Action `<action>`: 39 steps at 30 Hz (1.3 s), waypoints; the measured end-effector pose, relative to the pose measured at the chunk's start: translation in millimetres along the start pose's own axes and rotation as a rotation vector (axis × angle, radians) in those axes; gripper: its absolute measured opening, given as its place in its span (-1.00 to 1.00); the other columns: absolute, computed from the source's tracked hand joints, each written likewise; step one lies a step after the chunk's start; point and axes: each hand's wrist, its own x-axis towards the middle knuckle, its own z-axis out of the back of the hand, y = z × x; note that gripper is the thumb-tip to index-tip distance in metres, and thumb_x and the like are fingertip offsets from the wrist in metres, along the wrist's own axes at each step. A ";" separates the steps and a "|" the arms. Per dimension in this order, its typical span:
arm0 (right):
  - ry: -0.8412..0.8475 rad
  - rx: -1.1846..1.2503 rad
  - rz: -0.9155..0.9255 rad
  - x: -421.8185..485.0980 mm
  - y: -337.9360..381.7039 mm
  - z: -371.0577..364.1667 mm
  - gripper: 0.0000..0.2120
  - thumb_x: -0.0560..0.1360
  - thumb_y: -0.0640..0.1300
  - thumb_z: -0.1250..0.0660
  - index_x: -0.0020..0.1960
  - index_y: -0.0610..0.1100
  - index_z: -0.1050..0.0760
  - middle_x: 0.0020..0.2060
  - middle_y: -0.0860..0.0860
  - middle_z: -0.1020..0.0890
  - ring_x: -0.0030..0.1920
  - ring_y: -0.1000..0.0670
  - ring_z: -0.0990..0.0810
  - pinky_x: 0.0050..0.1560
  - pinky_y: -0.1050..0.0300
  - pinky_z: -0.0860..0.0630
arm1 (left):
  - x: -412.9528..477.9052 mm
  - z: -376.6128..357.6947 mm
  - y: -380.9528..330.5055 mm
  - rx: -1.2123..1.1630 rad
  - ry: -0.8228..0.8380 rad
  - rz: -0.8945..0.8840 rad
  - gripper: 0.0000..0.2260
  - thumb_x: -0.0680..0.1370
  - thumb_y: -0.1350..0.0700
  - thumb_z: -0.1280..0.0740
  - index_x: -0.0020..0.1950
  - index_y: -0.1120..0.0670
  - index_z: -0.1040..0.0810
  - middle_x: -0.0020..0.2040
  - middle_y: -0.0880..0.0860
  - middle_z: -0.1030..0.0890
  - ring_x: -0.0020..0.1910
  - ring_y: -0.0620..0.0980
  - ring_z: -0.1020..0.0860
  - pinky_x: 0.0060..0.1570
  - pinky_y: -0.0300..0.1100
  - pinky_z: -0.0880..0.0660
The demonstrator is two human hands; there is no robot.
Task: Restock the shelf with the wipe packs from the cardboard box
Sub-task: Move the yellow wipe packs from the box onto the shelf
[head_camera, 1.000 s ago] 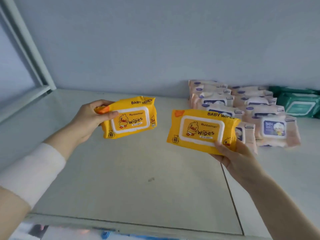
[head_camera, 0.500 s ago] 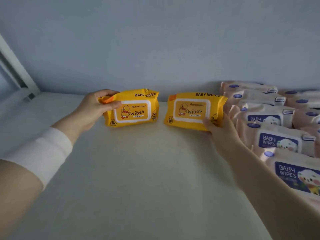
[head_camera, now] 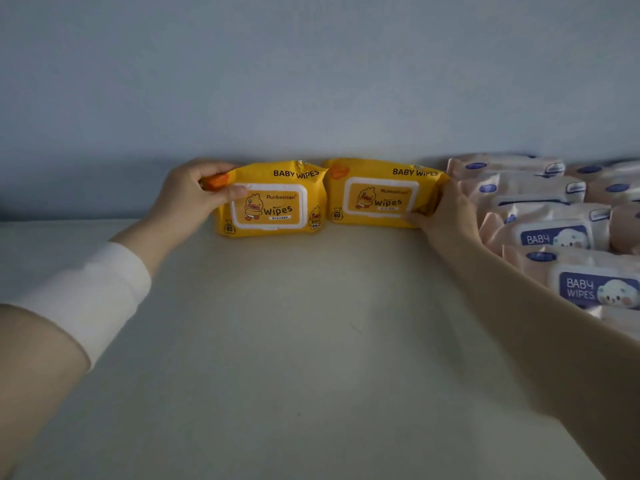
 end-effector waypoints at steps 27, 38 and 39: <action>0.114 -0.416 0.214 -66.7 32.1 70.2 -0.55 0.54 -0.16 -0.18 0.41 -0.20 -0.23 0.39 -0.17 -0.26 0.38 -0.18 -0.28 0.26 -0.03 -0.31 | -41.7 -35.4 -132.7 0.946 0.137 -0.563 -0.55 0.51 0.13 -0.31 0.38 0.19 -0.36 0.34 0.19 -0.43 0.40 0.14 -0.28 0.30 0.01 -0.19; 0.005 -0.746 0.053 -169.2 -169.3 347.6 -0.48 0.56 -0.01 -0.19 0.46 -0.16 -0.20 0.47 -0.15 -0.20 0.51 -0.16 -0.03 0.47 -0.05 -0.08 | -174.2 -235.2 -388.3 0.965 0.358 -0.611 -0.62 0.52 0.02 -0.25 0.30 0.14 -0.42 0.31 0.18 -0.46 0.33 0.15 -0.36 0.27 -0.05 -0.25; 0.008 -0.767 -0.016 -184.5 -197.3 375.0 -0.47 0.57 0.01 -0.19 0.46 -0.15 -0.20 0.47 -0.15 -0.21 0.51 -0.16 -0.04 0.46 -0.05 -0.08 | -194.4 -261.7 -410.6 0.942 0.388 -0.634 -0.63 0.52 0.01 -0.25 0.28 0.13 -0.42 0.31 0.17 -0.46 0.33 0.15 -0.37 0.25 -0.05 -0.27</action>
